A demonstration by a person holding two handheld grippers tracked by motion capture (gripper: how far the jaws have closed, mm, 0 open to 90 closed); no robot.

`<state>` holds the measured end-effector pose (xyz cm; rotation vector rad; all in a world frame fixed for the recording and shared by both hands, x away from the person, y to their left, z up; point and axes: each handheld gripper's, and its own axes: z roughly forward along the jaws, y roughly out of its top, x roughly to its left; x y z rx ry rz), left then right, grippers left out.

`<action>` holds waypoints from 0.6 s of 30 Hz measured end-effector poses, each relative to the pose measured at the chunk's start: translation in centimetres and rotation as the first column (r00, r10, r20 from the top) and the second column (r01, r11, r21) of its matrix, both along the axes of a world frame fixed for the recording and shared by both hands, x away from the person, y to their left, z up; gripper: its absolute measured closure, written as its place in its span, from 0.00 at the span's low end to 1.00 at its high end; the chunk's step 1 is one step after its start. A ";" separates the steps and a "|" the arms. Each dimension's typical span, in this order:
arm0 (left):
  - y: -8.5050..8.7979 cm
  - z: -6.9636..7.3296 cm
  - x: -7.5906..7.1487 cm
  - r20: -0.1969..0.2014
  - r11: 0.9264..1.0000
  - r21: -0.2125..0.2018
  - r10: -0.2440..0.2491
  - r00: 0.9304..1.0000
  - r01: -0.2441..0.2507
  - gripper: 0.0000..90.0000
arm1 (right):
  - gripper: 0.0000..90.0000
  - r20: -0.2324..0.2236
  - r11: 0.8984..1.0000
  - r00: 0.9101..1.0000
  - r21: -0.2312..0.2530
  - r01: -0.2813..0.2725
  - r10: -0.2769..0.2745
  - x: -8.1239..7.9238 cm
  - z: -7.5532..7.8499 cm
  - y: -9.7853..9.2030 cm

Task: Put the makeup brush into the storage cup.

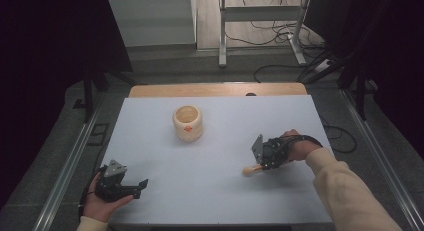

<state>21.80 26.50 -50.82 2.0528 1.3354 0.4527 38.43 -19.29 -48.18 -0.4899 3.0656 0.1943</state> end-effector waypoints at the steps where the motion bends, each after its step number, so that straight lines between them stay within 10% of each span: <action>1: 0.0 0.0 0.0 0.000 1.000 0.000 0.000 1.000 0.000 0.10 | 0.88 0.014 0.999 1.000 0.032 0.025 -0.026 0.2 0.6 -0.2; 9: 0.0 0.0 0.0 0.000 1.000 0.000 -0.003 1.000 0.003 0.10 | 0.88 -0.014 0.977 0.992 0.174 0.124 -0.123 0.8 2.1 -1.7; 18: 0.0 0.0 0.0 0.001 1.000 0.002 -0.004 1.000 0.004 0.10 | 0.88 -0.014 0.965 0.987 0.206 0.161 -0.161 0.9 2.4 -2.4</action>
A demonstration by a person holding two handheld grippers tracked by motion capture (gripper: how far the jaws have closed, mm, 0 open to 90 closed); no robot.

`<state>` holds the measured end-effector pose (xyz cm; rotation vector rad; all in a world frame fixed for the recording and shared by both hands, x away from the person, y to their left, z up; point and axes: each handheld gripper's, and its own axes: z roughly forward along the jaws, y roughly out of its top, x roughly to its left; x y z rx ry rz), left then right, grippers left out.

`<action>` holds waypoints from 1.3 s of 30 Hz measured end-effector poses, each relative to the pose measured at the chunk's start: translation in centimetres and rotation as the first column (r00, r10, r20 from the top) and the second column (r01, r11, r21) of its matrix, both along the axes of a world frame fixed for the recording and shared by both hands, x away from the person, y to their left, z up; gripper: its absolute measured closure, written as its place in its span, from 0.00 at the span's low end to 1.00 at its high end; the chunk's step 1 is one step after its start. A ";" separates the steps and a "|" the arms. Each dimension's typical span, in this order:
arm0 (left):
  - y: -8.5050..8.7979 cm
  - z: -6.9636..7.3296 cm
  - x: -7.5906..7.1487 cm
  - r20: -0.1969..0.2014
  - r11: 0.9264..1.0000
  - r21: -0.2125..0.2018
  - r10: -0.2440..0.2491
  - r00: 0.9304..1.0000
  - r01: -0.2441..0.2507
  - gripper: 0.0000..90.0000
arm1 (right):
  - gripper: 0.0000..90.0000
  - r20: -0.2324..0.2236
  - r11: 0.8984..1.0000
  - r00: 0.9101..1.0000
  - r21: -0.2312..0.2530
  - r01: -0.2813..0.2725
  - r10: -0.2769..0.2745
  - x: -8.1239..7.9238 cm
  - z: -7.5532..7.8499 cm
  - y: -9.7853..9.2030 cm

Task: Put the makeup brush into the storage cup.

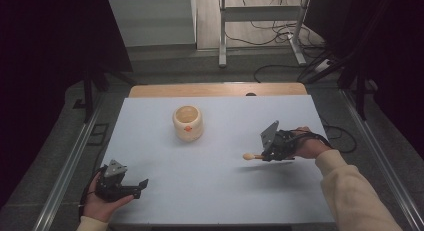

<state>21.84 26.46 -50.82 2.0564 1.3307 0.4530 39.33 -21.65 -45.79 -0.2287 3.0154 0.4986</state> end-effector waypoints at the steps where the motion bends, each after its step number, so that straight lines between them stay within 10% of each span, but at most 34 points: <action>1: 0.0 0.0 0.0 0.000 1.000 0.001 -0.001 1.000 0.001 0.10 | 0.88 0.002 1.000 1.000 0.014 0.004 -0.004 0.1 0.2 -0.1; 15: 0.0 0.0 0.0 0.002 1.000 -0.001 0.001 1.000 -0.001 0.10 | 0.88 0.026 0.993 0.998 0.100 0.061 -0.064 -0.3 2.1 -0.8; 39: -0.1 0.1 0.0 0.005 1.000 -0.002 0.002 1.000 -0.002 0.10 | 0.88 -0.119 0.898 0.954 0.321 0.300 -0.276 -1.9 3.5 -1.3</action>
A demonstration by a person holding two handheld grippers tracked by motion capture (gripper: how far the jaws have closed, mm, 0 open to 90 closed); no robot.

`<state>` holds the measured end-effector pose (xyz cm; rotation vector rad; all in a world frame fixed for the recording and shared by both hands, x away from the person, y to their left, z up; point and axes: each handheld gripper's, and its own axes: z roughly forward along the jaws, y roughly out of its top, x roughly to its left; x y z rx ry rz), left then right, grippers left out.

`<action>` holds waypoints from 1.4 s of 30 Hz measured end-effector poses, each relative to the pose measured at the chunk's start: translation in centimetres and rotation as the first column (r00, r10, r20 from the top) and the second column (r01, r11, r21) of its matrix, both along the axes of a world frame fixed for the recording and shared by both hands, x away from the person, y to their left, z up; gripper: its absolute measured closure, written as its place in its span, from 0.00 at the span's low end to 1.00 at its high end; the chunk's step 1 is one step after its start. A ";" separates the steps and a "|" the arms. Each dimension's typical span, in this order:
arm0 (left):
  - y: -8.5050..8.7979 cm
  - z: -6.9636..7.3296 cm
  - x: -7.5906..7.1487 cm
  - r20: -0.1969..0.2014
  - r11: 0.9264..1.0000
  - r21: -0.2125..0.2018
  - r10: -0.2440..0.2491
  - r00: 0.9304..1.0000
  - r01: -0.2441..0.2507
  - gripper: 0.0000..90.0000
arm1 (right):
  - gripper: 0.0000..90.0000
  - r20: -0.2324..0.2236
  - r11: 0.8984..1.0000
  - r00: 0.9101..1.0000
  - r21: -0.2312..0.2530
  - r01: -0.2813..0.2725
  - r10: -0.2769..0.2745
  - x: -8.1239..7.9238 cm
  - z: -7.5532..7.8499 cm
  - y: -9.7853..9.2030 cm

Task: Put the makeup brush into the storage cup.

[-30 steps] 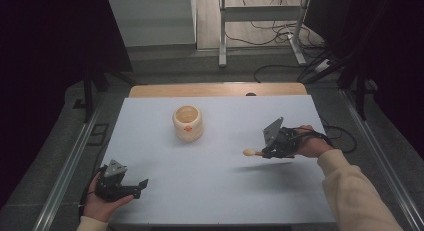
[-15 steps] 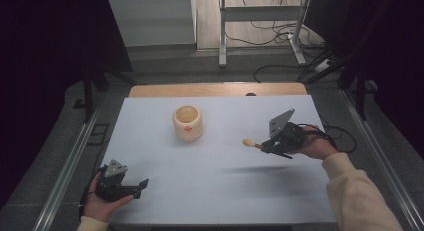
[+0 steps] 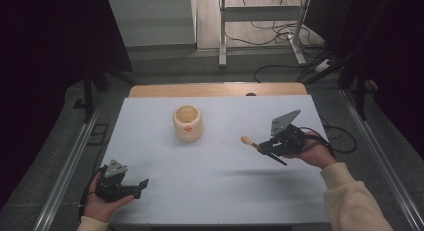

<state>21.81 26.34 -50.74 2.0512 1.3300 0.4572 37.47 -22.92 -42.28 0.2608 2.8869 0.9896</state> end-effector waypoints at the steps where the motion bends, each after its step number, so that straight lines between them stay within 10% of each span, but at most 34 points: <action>1: 0.0 0.0 0.0 0.000 1.000 0.000 0.000 1.000 0.000 0.10 | 0.88 0.000 1.000 1.000 0.000 0.000 0.000 0.0 0.0 0.0; 12: -0.1 0.0 0.0 -0.001 1.000 0.003 -0.002 1.000 0.002 0.10 | 0.88 -0.122 0.991 0.987 0.072 0.115 -0.106 -0.7 -0.6 0.2; 25: -0.1 -0.1 0.0 -0.001 1.000 0.004 -0.003 1.000 0.003 0.10 | 0.88 -0.101 0.980 0.982 0.104 0.169 -0.159 -1.6 -0.6 0.0; 42: -0.1 0.0 0.0 0.002 1.000 0.005 -0.002 1.000 0.002 0.10 | 0.88 -0.111 0.941 0.957 0.184 0.284 -0.267 -1.8 0.1 -1.0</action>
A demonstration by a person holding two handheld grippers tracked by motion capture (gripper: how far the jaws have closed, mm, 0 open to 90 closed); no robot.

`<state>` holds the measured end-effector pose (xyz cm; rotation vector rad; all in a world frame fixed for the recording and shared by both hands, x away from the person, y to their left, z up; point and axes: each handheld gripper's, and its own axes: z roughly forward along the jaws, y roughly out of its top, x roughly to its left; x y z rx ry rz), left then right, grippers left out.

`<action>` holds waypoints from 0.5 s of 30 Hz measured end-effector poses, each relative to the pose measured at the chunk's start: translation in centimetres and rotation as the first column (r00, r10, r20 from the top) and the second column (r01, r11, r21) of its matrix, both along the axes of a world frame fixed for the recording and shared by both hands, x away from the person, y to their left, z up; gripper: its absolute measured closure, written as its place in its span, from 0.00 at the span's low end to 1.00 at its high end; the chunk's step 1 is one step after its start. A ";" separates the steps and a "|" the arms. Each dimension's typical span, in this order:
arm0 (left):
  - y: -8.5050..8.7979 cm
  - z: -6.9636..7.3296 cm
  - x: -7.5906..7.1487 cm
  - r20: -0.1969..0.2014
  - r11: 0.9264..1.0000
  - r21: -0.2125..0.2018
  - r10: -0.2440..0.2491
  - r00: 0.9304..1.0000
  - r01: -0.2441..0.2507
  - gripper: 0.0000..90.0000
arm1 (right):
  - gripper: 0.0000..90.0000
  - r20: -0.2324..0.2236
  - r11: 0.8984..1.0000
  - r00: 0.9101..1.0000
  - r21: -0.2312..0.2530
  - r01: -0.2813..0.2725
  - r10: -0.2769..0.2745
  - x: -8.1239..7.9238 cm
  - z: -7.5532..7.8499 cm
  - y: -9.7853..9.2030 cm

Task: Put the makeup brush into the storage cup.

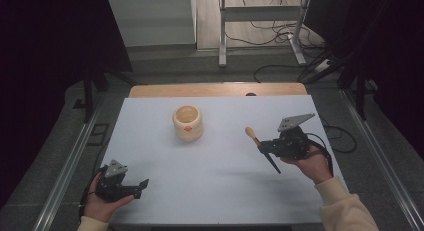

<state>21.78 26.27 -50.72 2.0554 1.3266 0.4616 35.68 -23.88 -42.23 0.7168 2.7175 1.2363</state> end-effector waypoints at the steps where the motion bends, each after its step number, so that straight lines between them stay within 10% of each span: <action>1: 0.0 0.0 0.0 0.000 1.000 0.001 0.000 1.000 0.000 0.10 | 0.88 -0.004 1.000 1.000 0.010 0.023 -0.023 0.1 0.0 -0.2; 15: -0.1 0.0 0.0 0.002 1.000 -0.005 0.000 1.000 0.000 0.10 | 0.88 -0.024 0.995 0.996 0.054 0.089 -0.088 0.1 -0.3 -0.7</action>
